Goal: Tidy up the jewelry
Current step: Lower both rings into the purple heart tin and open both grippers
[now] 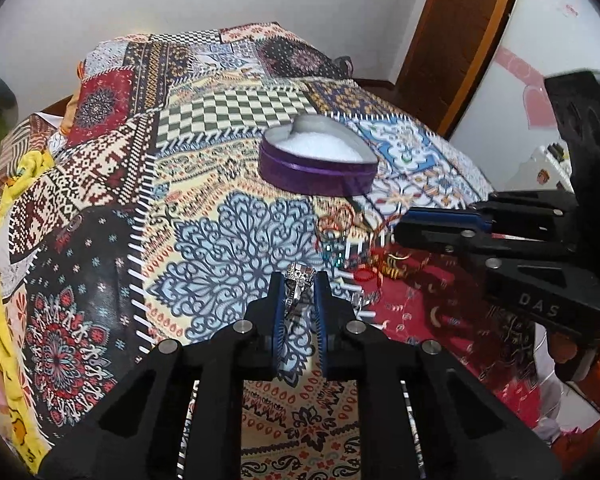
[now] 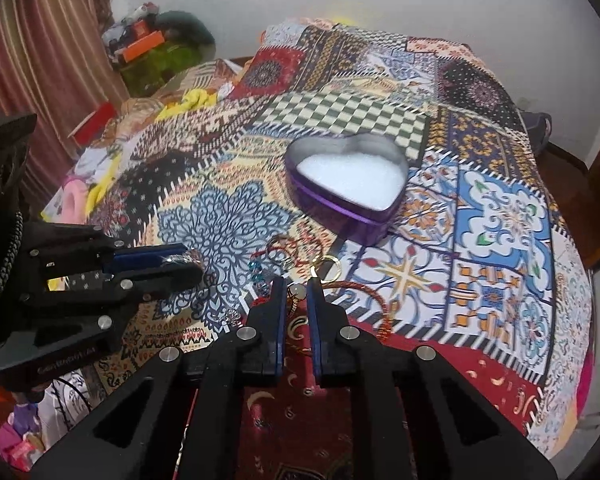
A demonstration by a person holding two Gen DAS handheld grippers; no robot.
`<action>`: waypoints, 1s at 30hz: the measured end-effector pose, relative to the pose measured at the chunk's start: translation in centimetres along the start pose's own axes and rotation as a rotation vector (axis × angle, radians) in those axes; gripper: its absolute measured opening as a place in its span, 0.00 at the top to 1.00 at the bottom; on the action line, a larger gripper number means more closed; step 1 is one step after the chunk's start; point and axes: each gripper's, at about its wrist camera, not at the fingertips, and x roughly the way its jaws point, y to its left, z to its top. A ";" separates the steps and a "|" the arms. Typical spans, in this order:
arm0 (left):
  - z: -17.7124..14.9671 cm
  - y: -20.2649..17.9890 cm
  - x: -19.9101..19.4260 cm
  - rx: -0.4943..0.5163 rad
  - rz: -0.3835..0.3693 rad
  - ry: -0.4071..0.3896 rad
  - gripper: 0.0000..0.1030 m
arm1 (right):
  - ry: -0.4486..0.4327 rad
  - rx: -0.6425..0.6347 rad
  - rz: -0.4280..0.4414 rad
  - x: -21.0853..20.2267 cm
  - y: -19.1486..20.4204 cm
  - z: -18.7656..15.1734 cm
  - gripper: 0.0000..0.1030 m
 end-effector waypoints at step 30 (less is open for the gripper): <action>7.7 0.1 -1.6 -0.035 0.003 -0.204 0.87 | -0.178 0.095 -0.053 -2.8 -4.7 4.8 0.91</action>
